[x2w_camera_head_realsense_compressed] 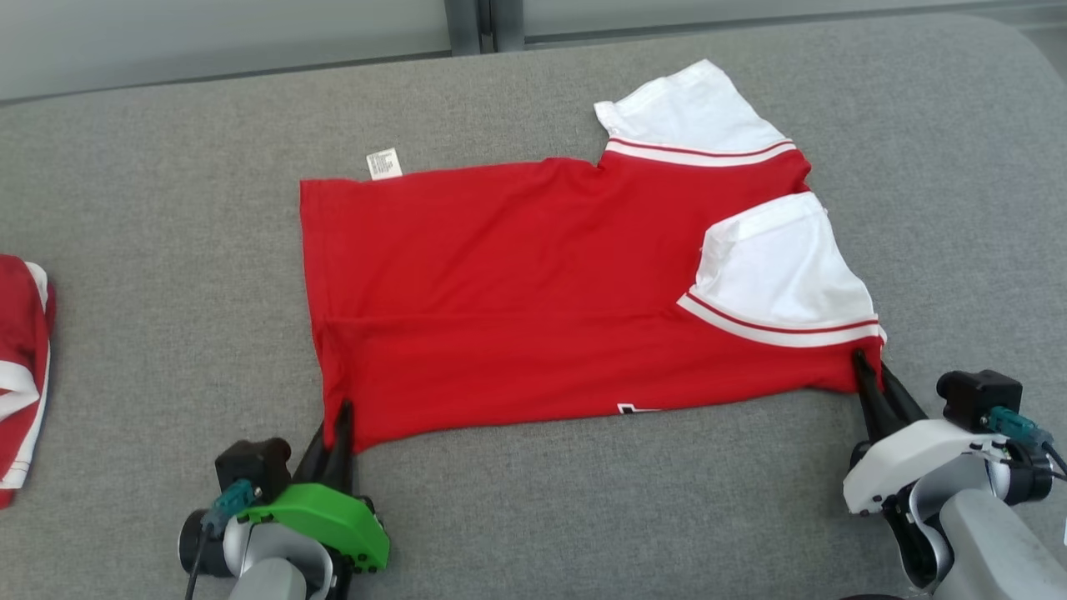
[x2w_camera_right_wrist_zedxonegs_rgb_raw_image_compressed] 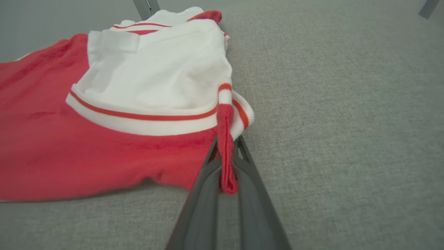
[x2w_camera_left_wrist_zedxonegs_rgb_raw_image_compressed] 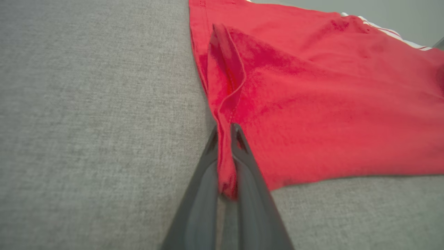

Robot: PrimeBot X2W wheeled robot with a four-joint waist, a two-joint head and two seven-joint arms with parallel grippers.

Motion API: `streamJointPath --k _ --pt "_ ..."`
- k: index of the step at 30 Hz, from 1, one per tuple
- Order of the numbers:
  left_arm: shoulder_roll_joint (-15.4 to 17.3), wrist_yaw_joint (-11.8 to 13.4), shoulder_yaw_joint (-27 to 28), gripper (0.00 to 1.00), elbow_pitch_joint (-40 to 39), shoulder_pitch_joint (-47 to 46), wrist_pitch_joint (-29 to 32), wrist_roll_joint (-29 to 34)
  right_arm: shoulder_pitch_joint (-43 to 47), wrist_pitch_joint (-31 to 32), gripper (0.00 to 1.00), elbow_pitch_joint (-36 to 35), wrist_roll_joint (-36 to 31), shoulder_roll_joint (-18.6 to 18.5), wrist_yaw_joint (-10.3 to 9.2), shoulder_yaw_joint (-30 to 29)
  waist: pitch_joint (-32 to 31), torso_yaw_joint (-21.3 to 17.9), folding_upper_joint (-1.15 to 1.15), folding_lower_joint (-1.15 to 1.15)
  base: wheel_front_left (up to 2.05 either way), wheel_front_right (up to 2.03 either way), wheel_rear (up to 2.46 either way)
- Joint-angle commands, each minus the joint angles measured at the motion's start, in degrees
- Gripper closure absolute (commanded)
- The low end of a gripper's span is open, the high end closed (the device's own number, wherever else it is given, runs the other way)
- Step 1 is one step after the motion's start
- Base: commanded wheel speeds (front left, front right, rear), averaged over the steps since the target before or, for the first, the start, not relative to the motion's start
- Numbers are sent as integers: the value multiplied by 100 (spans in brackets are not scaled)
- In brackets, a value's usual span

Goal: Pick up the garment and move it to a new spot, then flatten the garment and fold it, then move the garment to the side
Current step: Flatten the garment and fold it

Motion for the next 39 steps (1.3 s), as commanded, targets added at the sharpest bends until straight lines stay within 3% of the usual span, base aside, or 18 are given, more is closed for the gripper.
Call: streamJointPath --k 1,11,25,26,27,28,35,39 --pt "19 4 25 100 84 229 24 -29 112 0 100 36 6 2 -11 -12 -267 19 0 0 0 0 0" --pt "35 -24 344 100 303 891 19 295 749 0 100 110 150 96 -11 34 -1223 107 0 0 0 0 0" --pt "38 -74 763 100 476 1534 17 518 1807 -1 100 -193 403 -6 -12 476 -1576 306 0 0 0 0 0" --pt "38 -71 794 88 422 1542 17 540 1836 0 100 -171 436 -2 -12 435 -1572 323 0 0 0 0 0" --pt "41 -71 830 53 348 1557 16 532 1845 -1 69 -169 438 -4 -12 388 -1557 337 0 0 0 0 0" --pt "42 -73 849 0 275 1569 15 496 1836 -1 0 -184 434 -7 -13 337 -1531 349 0 0 0 0 0" --pt "23 -90 879 0 -598 1299 14 569 1457 0 0 -533 71 -62 -10 -278 -1190 409 0 0 0 0 0" --pt "23 -95 882 0 -658 952 14 676 1118 0 0 -629 -112 -34 -10 -406 -1019 423 0 0 0 0 0"
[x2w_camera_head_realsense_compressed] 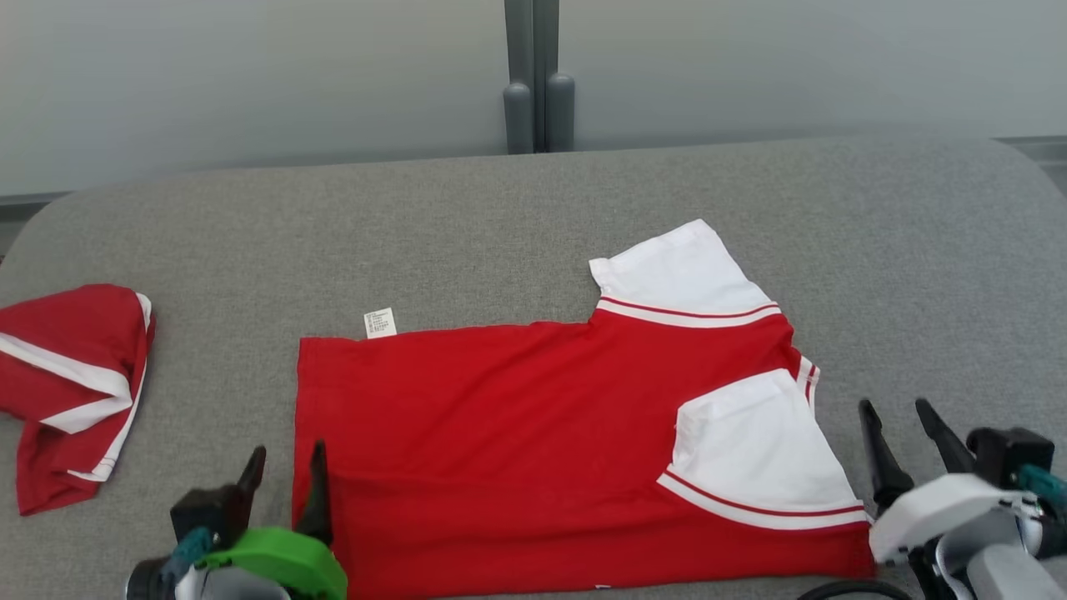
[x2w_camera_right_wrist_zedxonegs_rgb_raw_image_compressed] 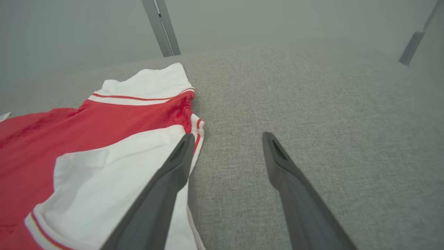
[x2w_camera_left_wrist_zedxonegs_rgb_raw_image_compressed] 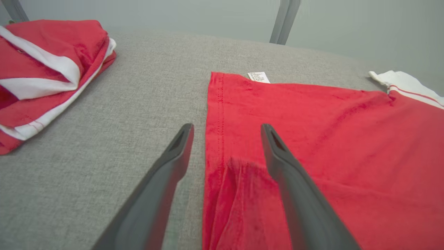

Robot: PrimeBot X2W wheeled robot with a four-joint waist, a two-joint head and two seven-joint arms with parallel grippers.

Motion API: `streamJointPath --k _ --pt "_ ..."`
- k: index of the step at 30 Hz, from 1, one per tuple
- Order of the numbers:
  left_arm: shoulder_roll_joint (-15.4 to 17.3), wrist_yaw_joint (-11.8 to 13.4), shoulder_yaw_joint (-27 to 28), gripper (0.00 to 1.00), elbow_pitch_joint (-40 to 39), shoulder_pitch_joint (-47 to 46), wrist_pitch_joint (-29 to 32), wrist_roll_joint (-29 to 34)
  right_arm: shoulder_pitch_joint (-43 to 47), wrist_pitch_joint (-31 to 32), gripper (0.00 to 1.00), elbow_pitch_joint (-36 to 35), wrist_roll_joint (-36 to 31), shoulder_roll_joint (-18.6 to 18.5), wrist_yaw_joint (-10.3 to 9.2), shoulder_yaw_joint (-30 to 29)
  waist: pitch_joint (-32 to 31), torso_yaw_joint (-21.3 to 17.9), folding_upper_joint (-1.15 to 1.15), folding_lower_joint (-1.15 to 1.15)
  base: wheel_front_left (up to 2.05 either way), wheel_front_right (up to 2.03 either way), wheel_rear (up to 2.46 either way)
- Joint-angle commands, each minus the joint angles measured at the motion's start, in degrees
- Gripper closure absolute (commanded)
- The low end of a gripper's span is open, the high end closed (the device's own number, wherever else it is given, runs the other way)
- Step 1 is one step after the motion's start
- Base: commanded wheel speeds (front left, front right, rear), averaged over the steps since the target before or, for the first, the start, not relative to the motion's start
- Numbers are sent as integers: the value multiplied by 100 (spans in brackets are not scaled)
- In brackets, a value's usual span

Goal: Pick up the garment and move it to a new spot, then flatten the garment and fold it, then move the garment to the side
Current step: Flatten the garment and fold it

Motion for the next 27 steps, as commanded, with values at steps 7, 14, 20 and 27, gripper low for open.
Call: streamJointPath --k 7,14,20,27 --pt "148 -18 -8 0 911 -1447 0 246 -1097 0 0 -2 -268 63 -9 432 628 -134 0 0 0 0 0" --pt "437 -20 -199 0 1834 -2572 1 109 -1892 -1 0 13 -102 136 -9 914 1207 -411 0 0 0 0 0" --pt "488 -20 -203 0 2261 -2915 1 95 -2181 0 0 -43 -21 117 -9 1042 1484 -460 0 0 0 0 0" --pt "427 -21 -197 100 2365 -3063 6 39 -2410 0 0 -39 23 39 -9 1071 1633 -358 0 0 0 0 0"
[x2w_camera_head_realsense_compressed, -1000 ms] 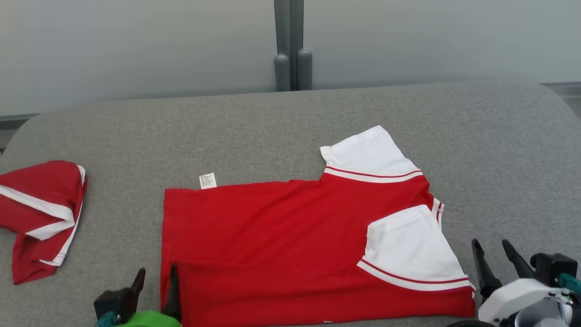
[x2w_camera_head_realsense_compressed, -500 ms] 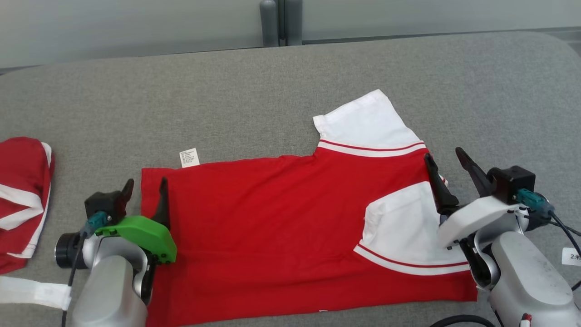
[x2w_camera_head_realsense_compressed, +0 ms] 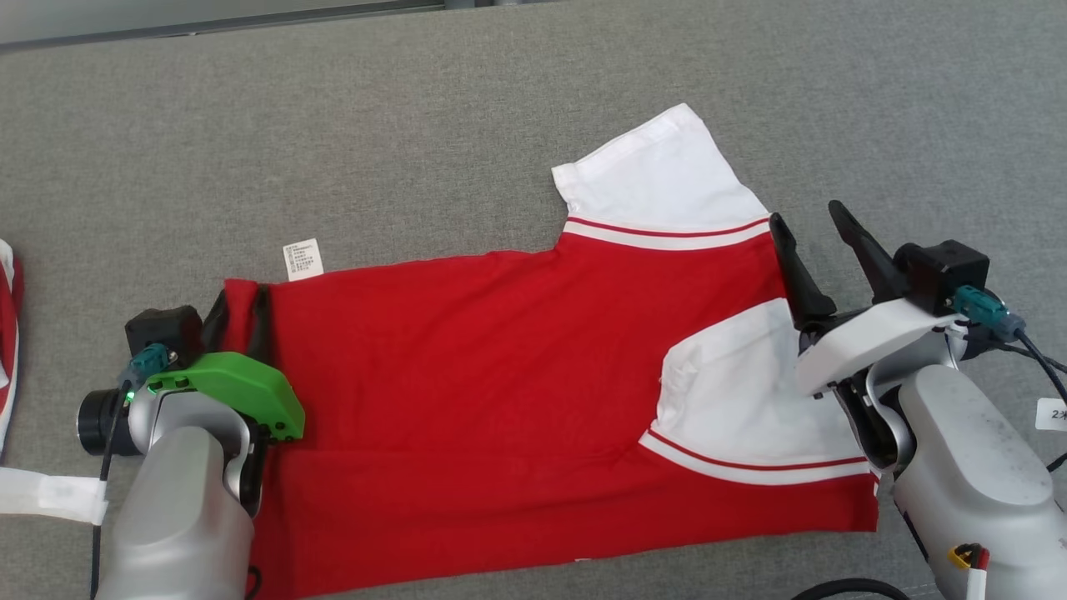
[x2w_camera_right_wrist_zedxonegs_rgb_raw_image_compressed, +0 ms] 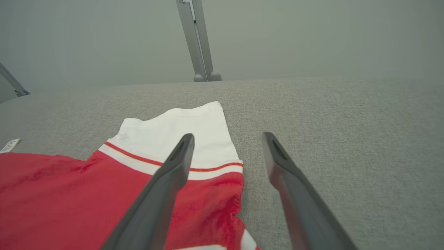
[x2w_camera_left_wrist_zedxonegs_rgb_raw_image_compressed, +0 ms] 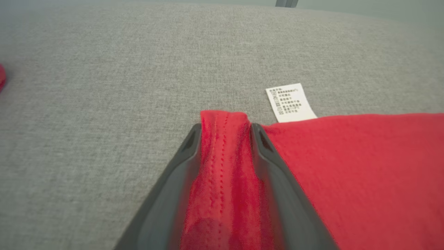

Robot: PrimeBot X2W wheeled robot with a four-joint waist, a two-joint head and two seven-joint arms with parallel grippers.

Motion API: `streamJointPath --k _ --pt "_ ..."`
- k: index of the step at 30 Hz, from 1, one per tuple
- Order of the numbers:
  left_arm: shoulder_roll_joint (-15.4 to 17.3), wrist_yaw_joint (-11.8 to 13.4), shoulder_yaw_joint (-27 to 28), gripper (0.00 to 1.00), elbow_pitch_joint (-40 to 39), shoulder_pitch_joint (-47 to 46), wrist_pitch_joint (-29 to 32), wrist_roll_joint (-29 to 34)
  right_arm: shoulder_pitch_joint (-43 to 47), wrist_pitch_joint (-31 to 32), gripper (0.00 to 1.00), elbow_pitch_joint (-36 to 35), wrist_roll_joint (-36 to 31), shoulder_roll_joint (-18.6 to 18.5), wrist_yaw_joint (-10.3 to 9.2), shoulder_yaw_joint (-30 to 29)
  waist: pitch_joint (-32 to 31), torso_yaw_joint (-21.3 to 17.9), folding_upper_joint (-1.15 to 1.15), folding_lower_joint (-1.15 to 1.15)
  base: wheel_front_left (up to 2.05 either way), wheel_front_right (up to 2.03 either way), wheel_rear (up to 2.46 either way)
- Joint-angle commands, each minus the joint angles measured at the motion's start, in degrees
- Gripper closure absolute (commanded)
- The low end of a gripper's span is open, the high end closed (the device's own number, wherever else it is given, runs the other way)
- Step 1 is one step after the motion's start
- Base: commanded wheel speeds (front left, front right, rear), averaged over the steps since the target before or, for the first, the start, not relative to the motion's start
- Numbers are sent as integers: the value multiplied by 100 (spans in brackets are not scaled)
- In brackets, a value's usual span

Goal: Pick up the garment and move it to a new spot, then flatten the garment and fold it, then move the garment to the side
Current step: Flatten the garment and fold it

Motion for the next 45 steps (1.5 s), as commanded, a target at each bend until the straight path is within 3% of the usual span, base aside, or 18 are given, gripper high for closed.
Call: streamJointPath --k 1,10,18,29,30,33,45 --pt "-24 -14 -35 100 -63 -47 12 40 -131 0 0 7 45 -50 -9 -20 66 74 0 0 0 0 0" --pt "-172 -14 -191 100 -678 -1 7 205 -1111 87 0 855 313 -315 -9 294 202 486 0 0 0 0 0" --pt "-358 -14 -564 100 -936 -157 7 145 -2149 916 0 1911 657 -523 -9 786 445 930 0 0 0 0 0" --pt "-425 -14 -1065 100 -1223 -346 7 -205 -3045 1578 0 3030 978 -575 -9 1288 782 1331 0 0 0 0 0" --pt "-425 -14 -1098 100 -1235 -348 7 -254 -3044 1593 3 3087 990 -535 -9 1342 788 1337 0 0 0 0 0" --pt "-424 6 -1136 100 -1242 -328 7 -337 -3041 1438 100 3112 1061 -510 -4 1481 780 1321 0 0 0 0 0" --pt "-419 47 -736 100 -1319 258 7 -169 -2611 167 100 2430 1652 -755 -9 1972 156 875 0 0 0 0 0"
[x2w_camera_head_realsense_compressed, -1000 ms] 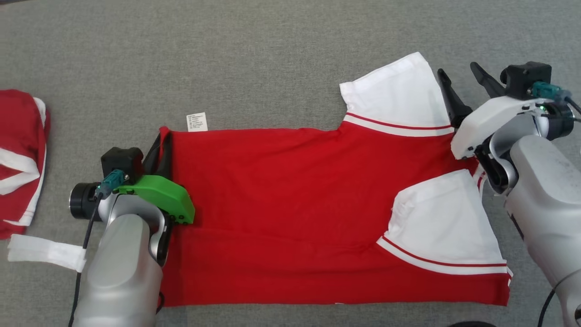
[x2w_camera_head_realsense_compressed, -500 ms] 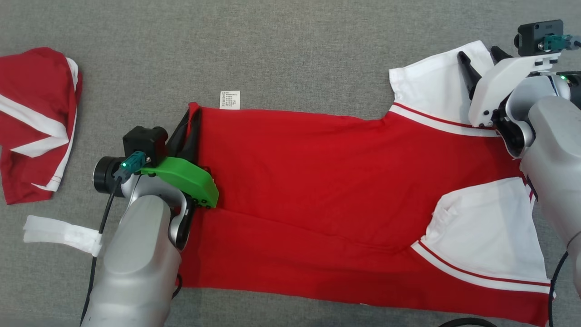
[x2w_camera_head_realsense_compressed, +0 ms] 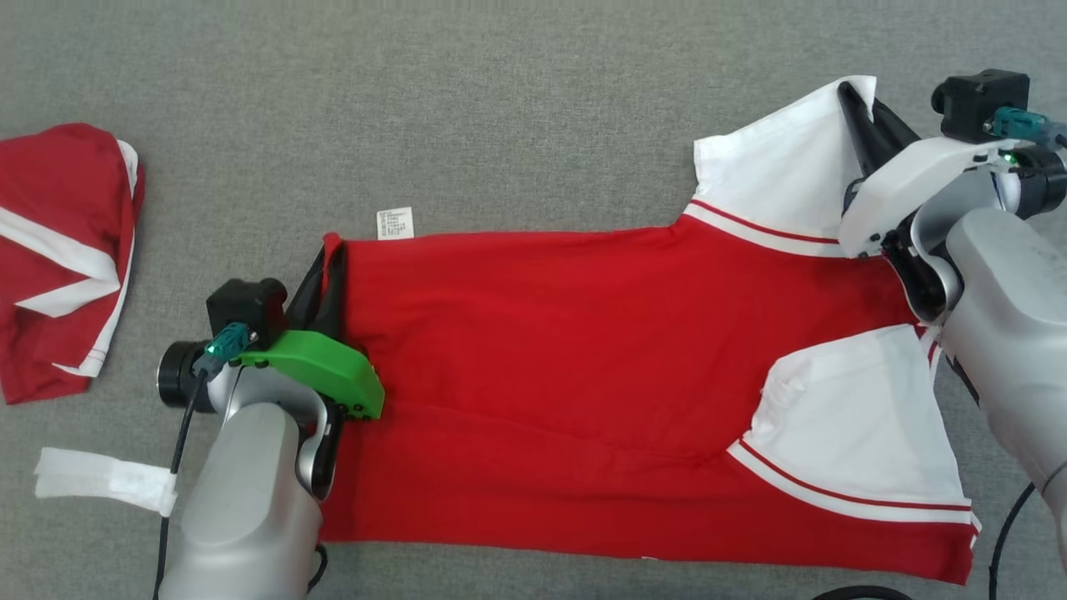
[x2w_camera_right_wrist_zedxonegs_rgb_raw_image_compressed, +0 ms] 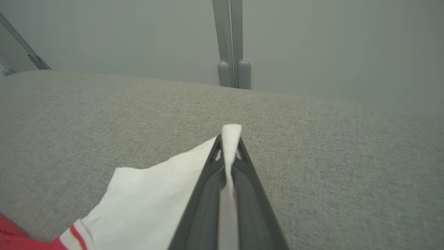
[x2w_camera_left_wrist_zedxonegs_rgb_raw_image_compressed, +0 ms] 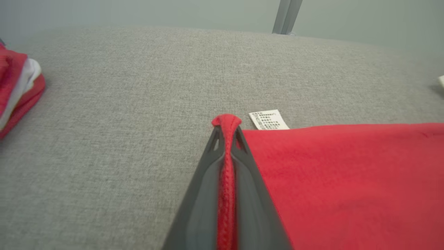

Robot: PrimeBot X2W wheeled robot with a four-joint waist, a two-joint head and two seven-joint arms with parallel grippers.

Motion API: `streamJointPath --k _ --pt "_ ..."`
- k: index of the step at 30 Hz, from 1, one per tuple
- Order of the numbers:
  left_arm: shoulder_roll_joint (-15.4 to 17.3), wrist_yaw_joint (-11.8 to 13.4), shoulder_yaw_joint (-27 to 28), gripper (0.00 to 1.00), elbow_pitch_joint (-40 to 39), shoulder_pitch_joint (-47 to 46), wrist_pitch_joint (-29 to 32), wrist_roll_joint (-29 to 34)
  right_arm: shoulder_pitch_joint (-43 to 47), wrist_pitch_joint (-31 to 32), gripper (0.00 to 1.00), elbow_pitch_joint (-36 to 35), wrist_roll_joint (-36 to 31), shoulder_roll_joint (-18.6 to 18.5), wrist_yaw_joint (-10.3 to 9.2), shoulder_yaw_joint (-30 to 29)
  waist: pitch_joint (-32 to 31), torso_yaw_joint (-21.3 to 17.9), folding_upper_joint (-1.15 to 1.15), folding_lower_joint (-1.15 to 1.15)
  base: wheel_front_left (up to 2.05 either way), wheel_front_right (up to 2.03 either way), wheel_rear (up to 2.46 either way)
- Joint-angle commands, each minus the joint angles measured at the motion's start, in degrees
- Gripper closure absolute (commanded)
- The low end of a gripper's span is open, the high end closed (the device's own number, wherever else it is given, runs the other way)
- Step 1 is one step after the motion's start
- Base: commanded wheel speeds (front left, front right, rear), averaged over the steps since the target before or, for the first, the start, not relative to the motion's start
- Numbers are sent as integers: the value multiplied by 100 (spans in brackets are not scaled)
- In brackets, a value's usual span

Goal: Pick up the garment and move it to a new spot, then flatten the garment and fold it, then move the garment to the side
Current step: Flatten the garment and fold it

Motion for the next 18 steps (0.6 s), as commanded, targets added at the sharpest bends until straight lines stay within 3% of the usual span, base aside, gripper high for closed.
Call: streamJointPath --k 1,6,12,18 --pt "28 14 79 100 -25 134 1 58 176 -85 100 -137 113 -85 -9 33 -300 -250 0 0 0 0 0" --pt "60 -10 347 100 -181 505 1 224 787 -201 100 -1013 435 -340 -9 29 -657 -488 0 0 0 0 0" --pt "77 -30 559 100 -453 948 1 359 1848 -199 100 -2367 391 -585 -9 -380 -1022 -699 0 0 0 0 0" --pt "69 -44 588 100 -595 1298 1 450 2774 -200 100 -3052 305 -607 -9 -743 -1274 -768 0 0 0 0 0"
